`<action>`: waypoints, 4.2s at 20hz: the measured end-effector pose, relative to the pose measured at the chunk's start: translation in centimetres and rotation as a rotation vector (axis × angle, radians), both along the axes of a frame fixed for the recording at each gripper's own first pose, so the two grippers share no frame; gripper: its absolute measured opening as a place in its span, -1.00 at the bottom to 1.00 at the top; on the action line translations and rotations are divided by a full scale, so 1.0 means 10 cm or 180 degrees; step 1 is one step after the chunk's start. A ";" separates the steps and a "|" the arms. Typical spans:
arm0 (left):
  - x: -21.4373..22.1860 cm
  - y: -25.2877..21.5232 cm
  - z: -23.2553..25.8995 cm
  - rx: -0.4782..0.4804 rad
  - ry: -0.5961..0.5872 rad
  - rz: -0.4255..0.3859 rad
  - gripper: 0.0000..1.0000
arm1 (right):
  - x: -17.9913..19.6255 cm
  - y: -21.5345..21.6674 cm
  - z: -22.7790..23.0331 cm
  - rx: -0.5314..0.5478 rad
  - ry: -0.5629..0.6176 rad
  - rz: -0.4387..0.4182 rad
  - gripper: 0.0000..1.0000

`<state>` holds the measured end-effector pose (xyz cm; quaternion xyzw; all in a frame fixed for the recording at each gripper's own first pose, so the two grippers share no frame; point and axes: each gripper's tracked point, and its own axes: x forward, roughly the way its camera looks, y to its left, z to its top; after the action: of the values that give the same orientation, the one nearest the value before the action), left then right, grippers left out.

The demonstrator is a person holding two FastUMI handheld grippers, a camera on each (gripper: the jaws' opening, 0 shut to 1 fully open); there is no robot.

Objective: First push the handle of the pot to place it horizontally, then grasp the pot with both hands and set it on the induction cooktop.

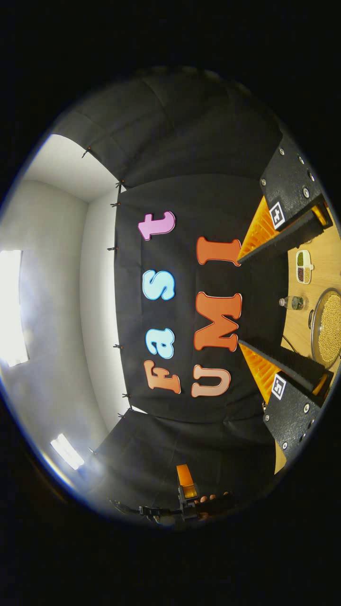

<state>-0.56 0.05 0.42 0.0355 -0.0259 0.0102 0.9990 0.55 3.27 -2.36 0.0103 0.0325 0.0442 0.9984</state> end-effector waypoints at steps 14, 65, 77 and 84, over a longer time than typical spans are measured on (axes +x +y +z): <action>-0.04 0.08 -0.11 0.0079 0.0058 0.0081 0.96 | -0.17 0.57 -1.00 0.0222 0.1305 0.0558 0.80; 0.04 0.41 -0.65 0.0206 0.0378 0.0265 0.92 | -1.65 1.76 -4.15 0.0491 0.4612 0.1320 -1.00; 0.21 0.21 -0.95 0.0155 0.0592 0.0161 0.87 | -1.69 1.29 -4.24 0.0560 0.4665 0.1066 -1.00; 0.20 0.15 -0.86 0.0161 0.0449 0.0162 0.93 | -1.63 0.91 -4.29 0.0480 0.4613 0.0810 -1.00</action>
<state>1.43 1.55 -8.16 0.0621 0.0452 0.0323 0.9965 -15.72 12.38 -45.27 0.1016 0.6815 0.1438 0.7103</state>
